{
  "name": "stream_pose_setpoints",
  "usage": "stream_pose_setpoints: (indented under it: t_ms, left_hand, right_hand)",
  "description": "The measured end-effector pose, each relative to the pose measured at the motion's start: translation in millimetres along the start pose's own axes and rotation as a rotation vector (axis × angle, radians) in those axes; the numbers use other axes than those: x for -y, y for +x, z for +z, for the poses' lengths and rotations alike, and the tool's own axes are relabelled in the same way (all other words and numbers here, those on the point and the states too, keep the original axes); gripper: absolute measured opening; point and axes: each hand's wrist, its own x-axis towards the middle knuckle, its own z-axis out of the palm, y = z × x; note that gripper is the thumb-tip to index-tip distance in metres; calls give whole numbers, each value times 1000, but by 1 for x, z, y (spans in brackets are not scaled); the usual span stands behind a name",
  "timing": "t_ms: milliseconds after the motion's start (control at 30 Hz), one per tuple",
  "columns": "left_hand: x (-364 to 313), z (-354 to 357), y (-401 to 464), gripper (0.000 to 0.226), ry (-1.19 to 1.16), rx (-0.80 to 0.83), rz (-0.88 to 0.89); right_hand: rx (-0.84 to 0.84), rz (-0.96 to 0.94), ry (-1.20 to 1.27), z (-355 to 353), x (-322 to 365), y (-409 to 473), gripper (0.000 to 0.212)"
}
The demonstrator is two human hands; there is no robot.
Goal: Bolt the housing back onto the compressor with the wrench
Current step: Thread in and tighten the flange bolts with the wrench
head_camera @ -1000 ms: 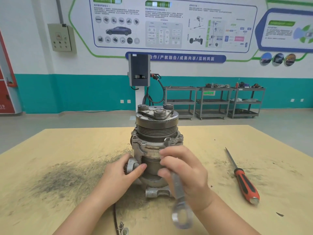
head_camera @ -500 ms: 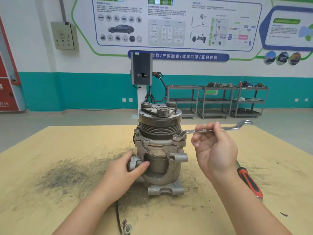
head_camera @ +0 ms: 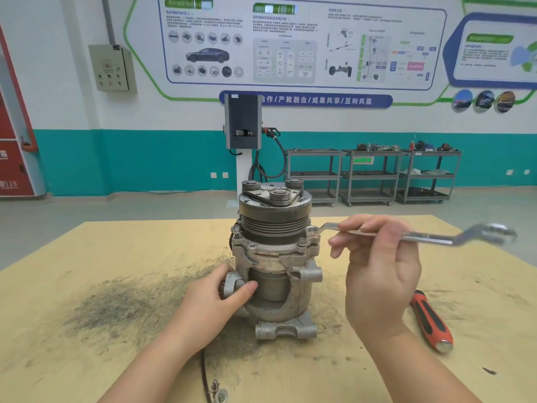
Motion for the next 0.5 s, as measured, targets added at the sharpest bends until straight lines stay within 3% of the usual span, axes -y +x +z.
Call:
stream_pose_setpoints:
  t_ms: [133, 333, 400, 500]
  left_hand:
    - [2, 0, 1, 57, 15, -10, -9]
    - [0, 0, 0, 59, 27, -9, -20]
    - [0, 0, 0, 55, 36, -11, -31]
    - [0, 0, 0, 40, 54, -12, -40]
  right_hand:
    - [-148, 433, 190, -3, -2, 11, 34]
    - [-227, 699, 363, -8, -9, 21, 34]
    - [-198, 591, 283, -7, -11, 15, 36]
    - [-9, 46, -38, -2, -13, -6, 32]
